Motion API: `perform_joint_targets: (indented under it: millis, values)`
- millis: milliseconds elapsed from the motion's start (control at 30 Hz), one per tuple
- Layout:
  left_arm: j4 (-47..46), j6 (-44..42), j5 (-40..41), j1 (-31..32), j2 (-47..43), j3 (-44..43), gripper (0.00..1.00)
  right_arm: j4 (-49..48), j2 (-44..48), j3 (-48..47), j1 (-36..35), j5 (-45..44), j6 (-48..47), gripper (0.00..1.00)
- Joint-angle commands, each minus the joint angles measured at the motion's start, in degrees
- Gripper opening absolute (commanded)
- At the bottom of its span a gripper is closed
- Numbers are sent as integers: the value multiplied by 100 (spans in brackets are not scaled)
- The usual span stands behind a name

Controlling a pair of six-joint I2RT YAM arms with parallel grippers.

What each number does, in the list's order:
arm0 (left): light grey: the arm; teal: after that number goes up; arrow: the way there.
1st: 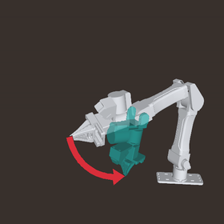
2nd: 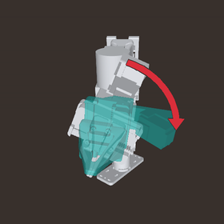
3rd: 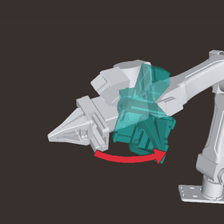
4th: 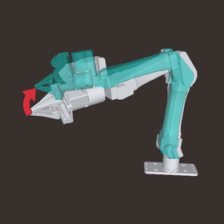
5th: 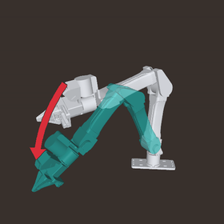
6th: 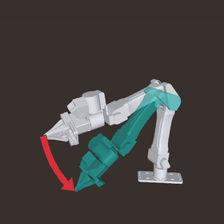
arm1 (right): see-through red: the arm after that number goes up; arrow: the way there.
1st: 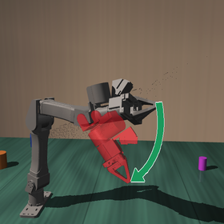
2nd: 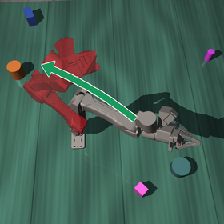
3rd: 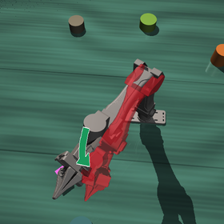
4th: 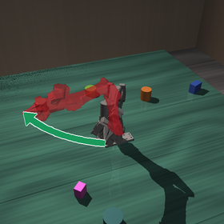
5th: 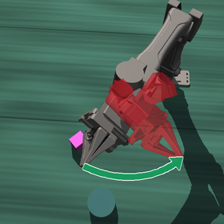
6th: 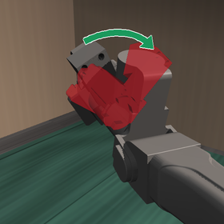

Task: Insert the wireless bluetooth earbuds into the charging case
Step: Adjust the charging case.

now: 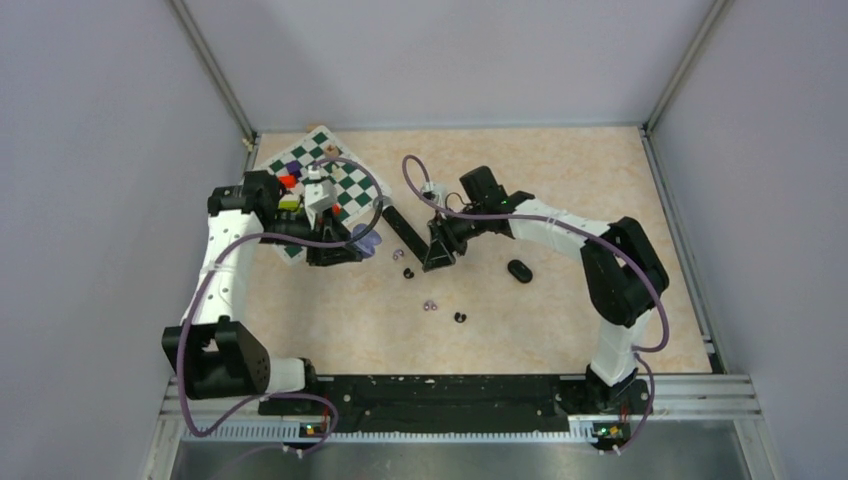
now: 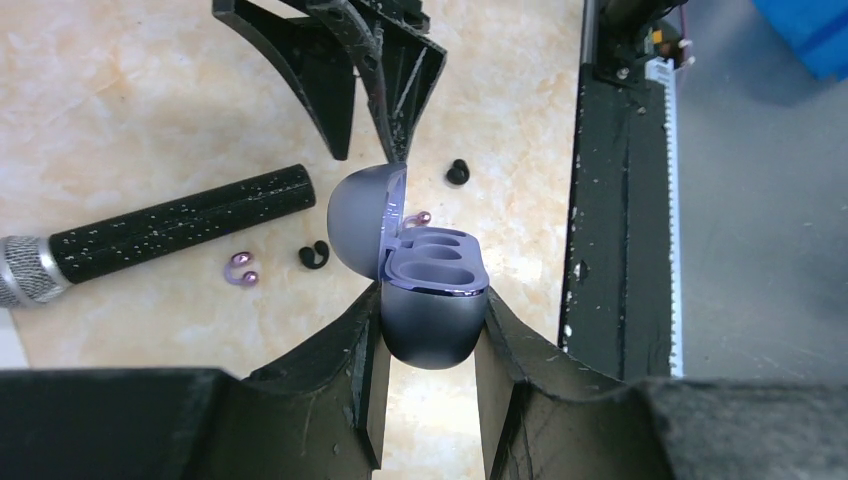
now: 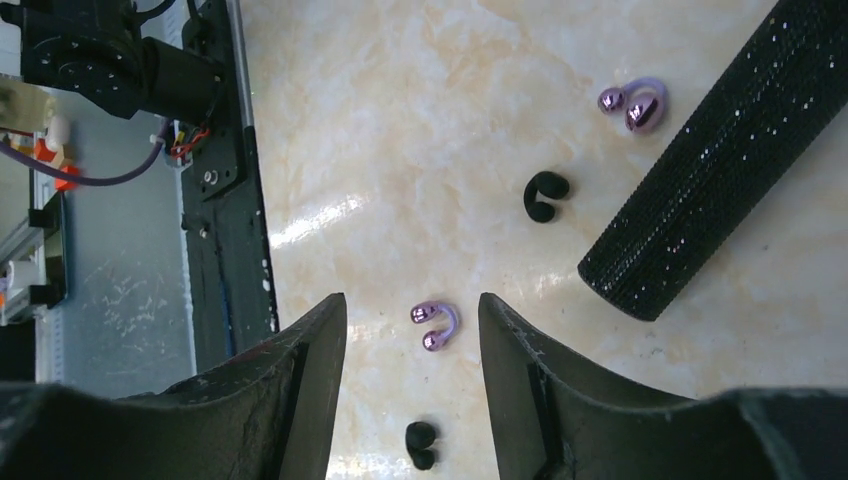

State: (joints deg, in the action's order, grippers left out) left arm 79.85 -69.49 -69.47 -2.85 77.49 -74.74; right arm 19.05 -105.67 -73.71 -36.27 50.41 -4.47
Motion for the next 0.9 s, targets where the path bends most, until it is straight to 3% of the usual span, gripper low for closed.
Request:
perform_joint_targets:
  millis: [0, 200, 433, 700, 867]
  values:
    - [875, -754, -624, -259, 2, 196, 0, -206, -264, -162, -157, 176, -305, 50]
    - [1115, 235, -321, -249, 887, -422, 0, -557, -460, 28, -380, 151, -160, 50]
    - [1111, 32, -435, -251, 613, -145, 0, -894, -420, 248, -429, -147, -100, 50]
    - [1107, -8, -387, -230, 534, 46, 0, -351, -606, -178, -428, -27, -42, 46]
    - [1110, -69, -328, -87, 711, 119, 0, -797, 251, -96, -331, 404, 488, 60]
